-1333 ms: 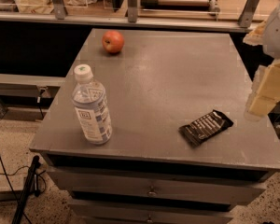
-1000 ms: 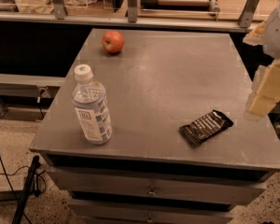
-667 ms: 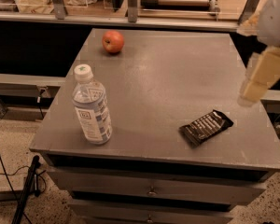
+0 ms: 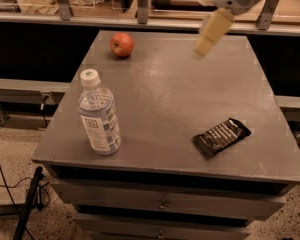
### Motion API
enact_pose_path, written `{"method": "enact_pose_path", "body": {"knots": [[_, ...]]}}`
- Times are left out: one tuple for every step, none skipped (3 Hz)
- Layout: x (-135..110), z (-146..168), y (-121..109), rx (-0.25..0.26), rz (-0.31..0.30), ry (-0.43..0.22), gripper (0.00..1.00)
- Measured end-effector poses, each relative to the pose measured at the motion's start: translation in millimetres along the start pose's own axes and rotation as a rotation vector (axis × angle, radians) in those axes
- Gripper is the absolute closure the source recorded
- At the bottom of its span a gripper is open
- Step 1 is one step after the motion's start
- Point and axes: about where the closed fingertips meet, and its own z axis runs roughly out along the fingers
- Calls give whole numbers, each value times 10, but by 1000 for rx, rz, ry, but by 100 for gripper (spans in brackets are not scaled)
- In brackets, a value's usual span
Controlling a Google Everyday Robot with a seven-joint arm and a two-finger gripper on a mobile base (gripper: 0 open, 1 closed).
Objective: Move apple near blue plastic bottle
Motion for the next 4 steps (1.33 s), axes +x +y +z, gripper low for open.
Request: {"method": "enact_pose_path", "body": {"knots": [[-213, -91, -273, 64, -8, -76, 0], [-196, -73, -243, 56, -8, -67, 0], [-297, 156, -392, 86, 6, -202, 0], [-413, 504, -473, 126, 29, -316, 0]]}}
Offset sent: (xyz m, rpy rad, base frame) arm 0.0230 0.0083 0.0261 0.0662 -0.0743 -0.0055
